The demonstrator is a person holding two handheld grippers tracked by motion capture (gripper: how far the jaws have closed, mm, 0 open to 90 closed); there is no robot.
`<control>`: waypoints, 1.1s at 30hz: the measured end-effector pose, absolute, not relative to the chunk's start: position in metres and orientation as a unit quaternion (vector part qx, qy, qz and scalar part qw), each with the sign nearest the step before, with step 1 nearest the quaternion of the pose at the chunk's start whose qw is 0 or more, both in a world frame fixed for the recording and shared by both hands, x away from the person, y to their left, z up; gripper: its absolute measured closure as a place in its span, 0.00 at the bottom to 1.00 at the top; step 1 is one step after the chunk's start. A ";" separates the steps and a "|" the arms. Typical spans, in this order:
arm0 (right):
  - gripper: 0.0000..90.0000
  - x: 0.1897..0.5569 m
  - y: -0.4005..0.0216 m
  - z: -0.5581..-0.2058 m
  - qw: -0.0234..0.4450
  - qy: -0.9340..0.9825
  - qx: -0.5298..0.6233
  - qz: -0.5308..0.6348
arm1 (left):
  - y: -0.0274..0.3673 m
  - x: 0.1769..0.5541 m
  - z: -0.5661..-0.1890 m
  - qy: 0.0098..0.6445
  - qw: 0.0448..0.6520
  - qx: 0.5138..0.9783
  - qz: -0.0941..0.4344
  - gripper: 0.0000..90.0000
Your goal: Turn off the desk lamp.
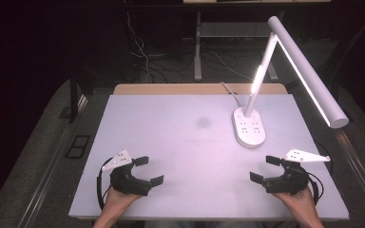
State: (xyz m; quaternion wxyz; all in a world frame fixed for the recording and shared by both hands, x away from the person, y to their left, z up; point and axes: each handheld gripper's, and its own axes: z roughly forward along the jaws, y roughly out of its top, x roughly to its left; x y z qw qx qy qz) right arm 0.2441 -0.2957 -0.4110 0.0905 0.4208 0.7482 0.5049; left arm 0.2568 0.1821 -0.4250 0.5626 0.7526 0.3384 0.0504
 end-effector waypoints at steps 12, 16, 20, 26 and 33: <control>0.01 0.243 -0.294 -0.409 0.080 0.750 0.419 0.506 | 0.181 0.255 -0.426 0.336 0.560 0.756 0.052 0.00; 0.01 0.242 -0.294 -0.408 0.081 0.752 0.419 0.501 | 0.181 0.256 -0.426 0.337 0.559 0.756 0.052 0.00; 0.01 0.241 -0.294 -0.407 0.079 0.752 0.421 0.501 | 0.182 0.255 -0.426 0.338 0.559 0.755 0.053 0.00; 0.01 0.239 -0.294 -0.407 0.076 0.754 0.425 0.494 | 0.183 0.254 -0.426 0.340 0.560 0.754 0.057 0.00; 0.01 0.236 -0.294 -0.406 0.073 0.757 0.430 0.487 | 0.183 0.254 -0.425 0.340 0.559 0.754 0.058 0.00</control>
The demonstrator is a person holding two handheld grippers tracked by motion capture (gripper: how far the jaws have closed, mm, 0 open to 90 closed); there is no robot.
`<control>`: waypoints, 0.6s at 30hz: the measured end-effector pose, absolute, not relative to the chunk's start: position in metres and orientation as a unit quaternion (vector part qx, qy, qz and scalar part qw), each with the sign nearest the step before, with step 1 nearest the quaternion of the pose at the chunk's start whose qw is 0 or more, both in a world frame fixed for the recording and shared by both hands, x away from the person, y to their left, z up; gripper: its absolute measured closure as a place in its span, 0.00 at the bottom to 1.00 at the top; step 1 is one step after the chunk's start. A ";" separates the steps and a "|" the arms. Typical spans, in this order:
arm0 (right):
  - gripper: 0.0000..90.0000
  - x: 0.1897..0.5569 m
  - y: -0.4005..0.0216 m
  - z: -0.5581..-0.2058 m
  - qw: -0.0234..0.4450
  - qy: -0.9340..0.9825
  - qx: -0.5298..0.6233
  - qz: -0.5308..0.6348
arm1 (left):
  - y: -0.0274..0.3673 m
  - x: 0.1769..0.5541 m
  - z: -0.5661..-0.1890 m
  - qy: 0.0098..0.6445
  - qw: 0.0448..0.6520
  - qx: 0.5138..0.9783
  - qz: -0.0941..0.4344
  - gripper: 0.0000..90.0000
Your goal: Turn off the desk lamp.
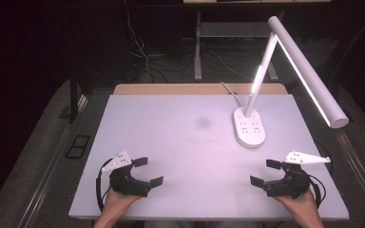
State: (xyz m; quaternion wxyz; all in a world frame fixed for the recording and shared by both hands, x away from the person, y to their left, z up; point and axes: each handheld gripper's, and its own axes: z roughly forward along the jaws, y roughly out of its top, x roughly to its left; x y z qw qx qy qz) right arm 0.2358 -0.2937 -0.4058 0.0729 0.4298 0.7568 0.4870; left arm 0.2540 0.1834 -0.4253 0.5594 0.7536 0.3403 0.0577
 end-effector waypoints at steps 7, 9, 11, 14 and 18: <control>0.01 0.237 -0.295 -0.400 0.071 0.760 0.430 0.482 | 0.183 0.254 -0.425 0.340 0.559 0.754 0.058 0.00; 0.01 0.238 -0.296 -0.398 0.072 0.764 0.425 0.480 | 0.183 0.254 -0.425 0.340 0.559 0.754 0.058 0.00; 0.01 0.240 -0.296 -0.394 0.072 0.767 0.423 0.477 | 0.183 0.254 -0.425 0.340 0.559 0.754 0.058 0.00; 0.01 0.241 -0.296 -0.392 0.071 0.769 0.421 0.476 | 0.183 0.254 -0.426 0.341 0.560 0.753 0.058 0.00; 0.01 0.244 -0.297 -0.388 0.069 0.772 0.420 0.473 | 0.183 0.254 -0.426 0.340 0.559 0.754 0.058 0.00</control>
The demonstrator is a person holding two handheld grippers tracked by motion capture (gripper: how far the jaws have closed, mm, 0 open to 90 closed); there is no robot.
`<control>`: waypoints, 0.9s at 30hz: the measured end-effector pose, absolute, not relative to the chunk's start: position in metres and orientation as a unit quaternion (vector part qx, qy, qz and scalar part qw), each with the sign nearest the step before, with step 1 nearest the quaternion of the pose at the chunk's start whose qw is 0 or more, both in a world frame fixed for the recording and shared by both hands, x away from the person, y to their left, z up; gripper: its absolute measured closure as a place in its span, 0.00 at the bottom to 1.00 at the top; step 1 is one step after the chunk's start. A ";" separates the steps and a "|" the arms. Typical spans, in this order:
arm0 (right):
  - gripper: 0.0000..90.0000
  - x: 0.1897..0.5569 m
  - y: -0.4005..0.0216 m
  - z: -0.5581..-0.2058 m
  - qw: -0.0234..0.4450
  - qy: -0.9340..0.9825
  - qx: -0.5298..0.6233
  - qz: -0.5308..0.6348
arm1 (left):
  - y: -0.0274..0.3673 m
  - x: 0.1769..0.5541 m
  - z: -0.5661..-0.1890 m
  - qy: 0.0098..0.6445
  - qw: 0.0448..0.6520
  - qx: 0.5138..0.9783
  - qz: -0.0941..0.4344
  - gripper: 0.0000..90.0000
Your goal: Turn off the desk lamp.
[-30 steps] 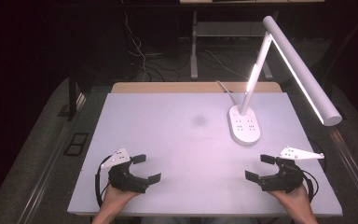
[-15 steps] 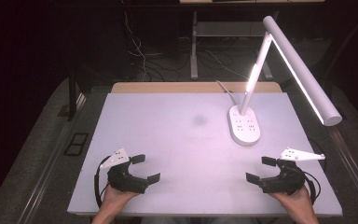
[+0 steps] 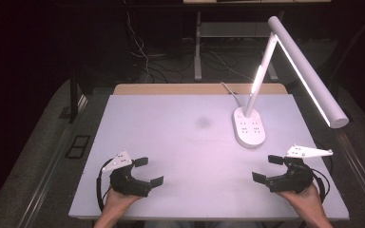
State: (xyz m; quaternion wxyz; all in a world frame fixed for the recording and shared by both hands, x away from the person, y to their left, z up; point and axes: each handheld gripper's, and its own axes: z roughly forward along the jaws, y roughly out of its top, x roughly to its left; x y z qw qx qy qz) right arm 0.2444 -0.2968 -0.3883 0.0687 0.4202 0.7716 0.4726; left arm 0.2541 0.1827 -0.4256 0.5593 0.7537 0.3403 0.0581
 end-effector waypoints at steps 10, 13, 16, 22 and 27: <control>0.01 0.254 -0.297 -0.380 0.067 0.780 0.415 0.463 | 0.182 0.254 -0.426 0.342 0.559 0.753 0.057 0.00; 0.01 0.259 -0.297 -0.376 0.071 0.784 0.408 0.463 | 0.182 0.254 -0.426 0.343 0.559 0.753 0.055 0.00; 0.01 0.263 -0.296 -0.374 0.068 0.785 0.406 0.463 | 0.182 0.254 -0.426 0.343 0.559 0.753 0.056 0.00; 0.01 0.269 -0.295 -0.370 0.068 0.790 0.403 0.458 | 0.182 0.254 -0.426 0.343 0.559 0.753 0.057 0.00; 0.01 0.275 -0.295 -0.366 0.067 0.791 0.403 0.456 | 0.181 0.254 -0.427 0.344 0.558 0.753 0.056 0.00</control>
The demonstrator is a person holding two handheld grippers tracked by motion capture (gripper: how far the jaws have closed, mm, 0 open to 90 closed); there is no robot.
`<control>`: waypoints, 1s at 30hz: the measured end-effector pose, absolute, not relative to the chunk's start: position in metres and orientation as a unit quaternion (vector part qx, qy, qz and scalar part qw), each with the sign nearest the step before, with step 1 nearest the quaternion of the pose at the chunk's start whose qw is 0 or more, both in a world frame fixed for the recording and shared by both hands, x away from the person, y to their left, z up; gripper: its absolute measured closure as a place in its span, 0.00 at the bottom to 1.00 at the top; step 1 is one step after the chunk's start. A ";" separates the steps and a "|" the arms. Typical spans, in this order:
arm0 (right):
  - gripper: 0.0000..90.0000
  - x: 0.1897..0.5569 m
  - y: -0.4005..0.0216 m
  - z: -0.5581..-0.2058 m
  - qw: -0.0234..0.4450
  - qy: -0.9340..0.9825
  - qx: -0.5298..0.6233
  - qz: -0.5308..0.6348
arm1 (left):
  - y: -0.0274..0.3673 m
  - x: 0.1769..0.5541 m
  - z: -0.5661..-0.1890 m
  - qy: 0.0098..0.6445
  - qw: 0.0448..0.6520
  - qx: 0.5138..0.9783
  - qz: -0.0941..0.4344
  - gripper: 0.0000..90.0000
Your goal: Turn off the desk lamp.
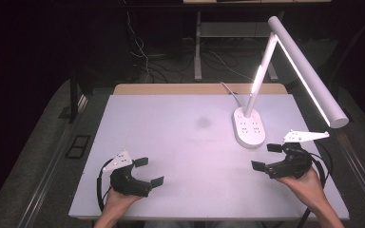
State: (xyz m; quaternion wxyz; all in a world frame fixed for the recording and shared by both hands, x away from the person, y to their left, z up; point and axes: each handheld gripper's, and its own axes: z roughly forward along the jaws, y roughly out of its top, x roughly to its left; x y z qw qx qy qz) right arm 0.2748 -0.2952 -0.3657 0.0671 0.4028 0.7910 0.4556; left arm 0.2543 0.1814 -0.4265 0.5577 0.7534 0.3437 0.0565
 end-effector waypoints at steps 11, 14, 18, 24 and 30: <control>0.01 0.290 -0.299 -0.354 0.076 0.790 0.401 0.458 | 0.183 0.255 -0.427 0.344 0.559 0.752 0.057 0.00; 0.01 0.295 -0.300 -0.351 0.077 0.790 0.401 0.457 | 0.183 0.255 -0.427 0.344 0.559 0.753 0.057 0.00; 0.01 0.303 -0.300 -0.348 0.077 0.793 0.402 0.451 | 0.183 0.255 -0.427 0.344 0.559 0.752 0.057 0.00; 0.01 0.313 -0.302 -0.348 0.077 0.795 0.403 0.447 | 0.183 0.255 -0.427 0.345 0.559 0.752 0.057 0.00; 0.01 0.329 -0.307 -0.353 0.075 0.795 0.409 0.440 | 0.183 0.255 -0.427 0.344 0.559 0.752 0.057 0.00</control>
